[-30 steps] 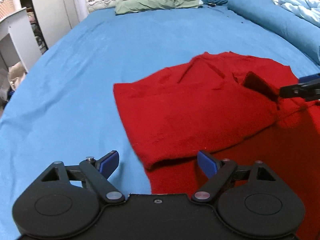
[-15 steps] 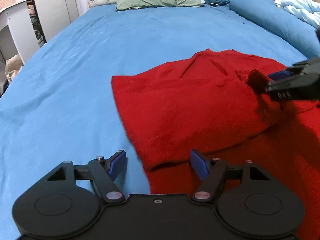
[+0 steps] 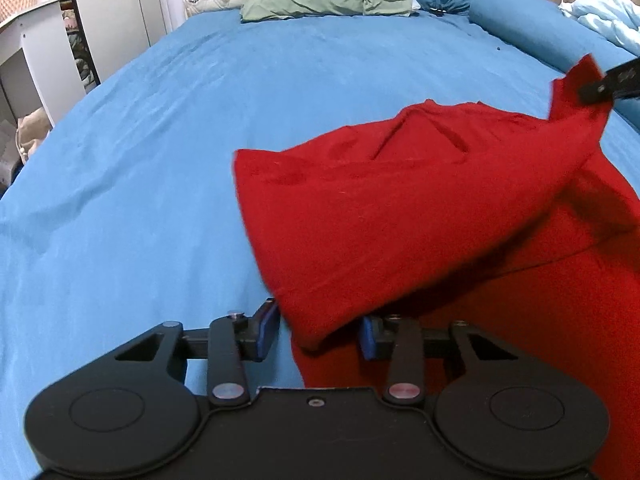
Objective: Fold small clothes
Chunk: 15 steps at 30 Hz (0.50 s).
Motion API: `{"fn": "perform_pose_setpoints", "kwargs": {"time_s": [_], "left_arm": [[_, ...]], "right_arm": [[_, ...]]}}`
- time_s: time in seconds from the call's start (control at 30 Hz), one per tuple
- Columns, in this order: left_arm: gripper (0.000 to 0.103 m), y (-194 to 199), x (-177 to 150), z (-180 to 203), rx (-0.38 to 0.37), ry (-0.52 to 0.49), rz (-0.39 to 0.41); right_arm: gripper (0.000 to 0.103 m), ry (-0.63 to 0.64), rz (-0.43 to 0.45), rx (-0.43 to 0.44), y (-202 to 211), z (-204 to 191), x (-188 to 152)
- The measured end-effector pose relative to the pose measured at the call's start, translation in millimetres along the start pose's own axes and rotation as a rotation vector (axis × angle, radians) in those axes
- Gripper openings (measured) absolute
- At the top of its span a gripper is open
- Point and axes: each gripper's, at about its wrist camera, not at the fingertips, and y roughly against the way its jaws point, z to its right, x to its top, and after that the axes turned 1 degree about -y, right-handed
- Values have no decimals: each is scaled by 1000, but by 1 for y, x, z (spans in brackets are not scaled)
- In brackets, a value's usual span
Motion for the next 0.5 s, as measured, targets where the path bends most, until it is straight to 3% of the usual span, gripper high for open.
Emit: {"fn": "perform_pose_setpoints", "kwargs": {"time_s": [0.03, 0.1, 0.13, 0.23, 0.4, 0.5], "left_arm": [[39, 0, 1, 0, 1, 1, 2], [21, -1, 2, 0, 4, 5, -2], [16, -2, 1, 0, 13, 5, -4], [11, 0, -1, 1, 30, 9, -2], [9, 5, -4, 0, 49, 35, -8], [5, 8, -8, -6, 58, 79, -31]], "right_arm": [[20, -16, 13, -14, 4, 7, 3], [20, -47, 47, -51, 13, 24, 6], [20, -68, 59, -62, 16, 31, 5], [20, -125, 53, -78, 17, 46, -5], [20, -192, -30, -86, -4, 63, -36], [20, -244, -1, -73, 3, 72, -40]]}}
